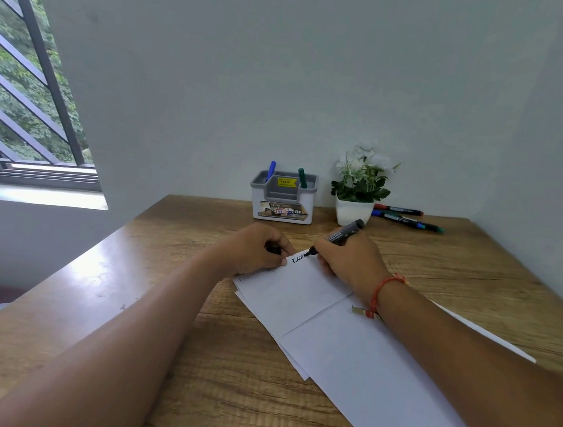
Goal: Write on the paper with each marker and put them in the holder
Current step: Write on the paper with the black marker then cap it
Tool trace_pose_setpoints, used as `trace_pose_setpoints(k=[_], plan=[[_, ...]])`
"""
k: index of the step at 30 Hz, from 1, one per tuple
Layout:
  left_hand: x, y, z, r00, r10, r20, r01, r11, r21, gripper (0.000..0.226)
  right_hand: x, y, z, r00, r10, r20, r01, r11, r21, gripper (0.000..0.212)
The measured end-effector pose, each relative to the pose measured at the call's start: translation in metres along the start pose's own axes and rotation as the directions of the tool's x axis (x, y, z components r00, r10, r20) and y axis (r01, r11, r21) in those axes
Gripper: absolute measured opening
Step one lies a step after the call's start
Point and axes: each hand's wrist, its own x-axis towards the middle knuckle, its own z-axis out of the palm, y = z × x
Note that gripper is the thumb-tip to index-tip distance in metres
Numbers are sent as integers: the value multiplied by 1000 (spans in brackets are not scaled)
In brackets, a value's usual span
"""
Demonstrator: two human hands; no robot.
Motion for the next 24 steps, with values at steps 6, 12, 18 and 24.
trace_pose_setpoints(k=[6,12,18,24], plan=[[1,0,0,1000,-14,2,14,1000,-9,21,0,-1,-1,1000,28,-5,-28,1000,2,28],[-1,1,0,1000,-13,-1,13,1000,-3,21,-1,-3,-1,999,36,-11,-36,999,23,23],[-1,1,0,1000,-1,3,1,1000,-2,21,0,-2,-1,998,52,-19,-51,997,49,26],[-3,3,0,1000,-14,-2,14,1000,-21,20,-1,-3,-2,999,52,-8,-51,997,50,20]])
